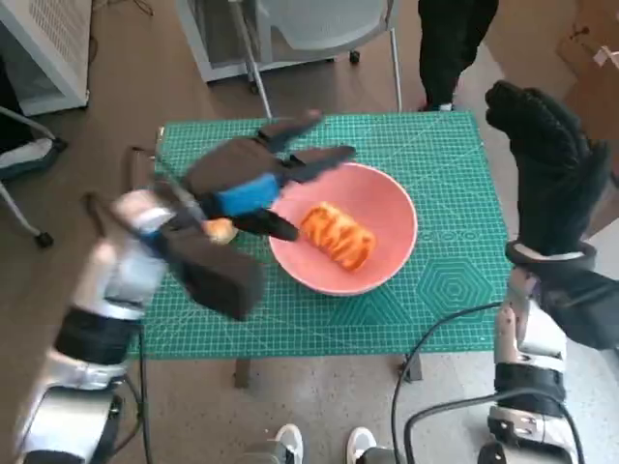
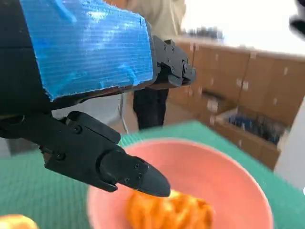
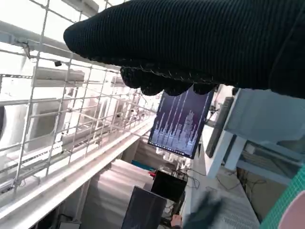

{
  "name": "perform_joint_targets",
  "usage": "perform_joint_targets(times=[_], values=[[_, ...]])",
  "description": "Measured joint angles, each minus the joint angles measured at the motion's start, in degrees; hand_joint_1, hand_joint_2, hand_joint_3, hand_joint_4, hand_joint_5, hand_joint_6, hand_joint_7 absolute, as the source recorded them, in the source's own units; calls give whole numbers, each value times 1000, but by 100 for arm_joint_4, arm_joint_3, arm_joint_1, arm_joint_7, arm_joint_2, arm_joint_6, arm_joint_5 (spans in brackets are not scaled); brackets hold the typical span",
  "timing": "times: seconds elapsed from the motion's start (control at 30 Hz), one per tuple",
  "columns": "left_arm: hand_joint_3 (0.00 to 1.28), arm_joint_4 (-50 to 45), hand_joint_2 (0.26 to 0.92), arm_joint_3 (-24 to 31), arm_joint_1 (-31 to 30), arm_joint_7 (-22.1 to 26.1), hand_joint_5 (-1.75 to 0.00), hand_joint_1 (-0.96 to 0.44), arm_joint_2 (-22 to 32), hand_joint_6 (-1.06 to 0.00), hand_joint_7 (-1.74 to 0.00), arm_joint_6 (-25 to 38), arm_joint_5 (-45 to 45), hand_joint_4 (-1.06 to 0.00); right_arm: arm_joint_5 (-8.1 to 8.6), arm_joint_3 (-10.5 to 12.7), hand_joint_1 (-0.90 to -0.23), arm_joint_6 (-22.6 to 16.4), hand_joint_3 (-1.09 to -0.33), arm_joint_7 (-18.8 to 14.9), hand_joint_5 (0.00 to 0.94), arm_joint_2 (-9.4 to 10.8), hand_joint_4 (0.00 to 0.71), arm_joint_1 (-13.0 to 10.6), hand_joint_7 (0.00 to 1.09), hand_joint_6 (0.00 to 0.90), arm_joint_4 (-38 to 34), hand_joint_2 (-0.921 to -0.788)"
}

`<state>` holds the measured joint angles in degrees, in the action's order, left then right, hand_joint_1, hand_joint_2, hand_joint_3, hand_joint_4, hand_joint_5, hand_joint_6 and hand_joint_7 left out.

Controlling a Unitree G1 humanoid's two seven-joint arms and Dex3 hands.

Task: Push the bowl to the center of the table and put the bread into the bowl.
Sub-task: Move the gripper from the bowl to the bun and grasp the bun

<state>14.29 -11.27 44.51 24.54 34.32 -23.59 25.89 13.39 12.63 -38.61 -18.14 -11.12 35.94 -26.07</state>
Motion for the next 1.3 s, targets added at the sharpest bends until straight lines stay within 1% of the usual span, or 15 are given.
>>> perform_joint_targets(times=[0.13, 0.23, 0.37, 0.47, 0.63, 0.87, 1.07, 1.3], values=[[2, 159, 822, 255, -33, -120, -28, -587, 361, -340, -51, -353, -81, -112, -6, -22, -454, -51, -487, -1, 5, 1, 365, 32, 16, 448, -51, -921], [1, 287, 791, 386, -44, -143, -25, -547, 590, -349, -47, -399, -88, -127, -4, -24, -456, -68, -486, -2, 5, 1, 366, 62, 16, 448, -105, -921], [0, 311, 772, 504, -158, -113, -14, -505, 838, -340, -32, -205, -86, -129, 22, -25, -455, -89, -486, -17, 5, 1, 369, 91, 16, 451, -136, -921], [0, 285, 764, 538, -299, 3, -5, -468, 939, -331, -22, 71, -89, -120, 46, -28, -455, -92, -486, -41, 5, 1, 369, 117, 16, 452, -168, -921], [0, 275, 759, 520, -579, 156, -1, -455, 977, -325, -14, 368, -86, -114, 108, -34, -446, -95, -487, -91, 4, 6, 369, 164, 16, 453, -276, -921], [3, 341, 765, 401, -714, 195, -1, -463, 976, -321, -8, 459, 21, -110, 179, -39, -435, -100, -489, -167, 3, 13, 369, 296, 15, 453, -467, -921], [4, 879, 772, 122, -499, 99, 0, -468, 848, -315, -3, 496, 276, -108, 222, -42, -435, -133, -486, -248, 2, 27, 370, 415, 15, 454, -667, -921], [5, 1954, 781, -291, -127, -235, 0, -479, 579, -314, -1, 450, 651, -94, 240, -42, -450, -162, -481, -336, 3, 51, 373, 431, 15, 457, -750, -921]])
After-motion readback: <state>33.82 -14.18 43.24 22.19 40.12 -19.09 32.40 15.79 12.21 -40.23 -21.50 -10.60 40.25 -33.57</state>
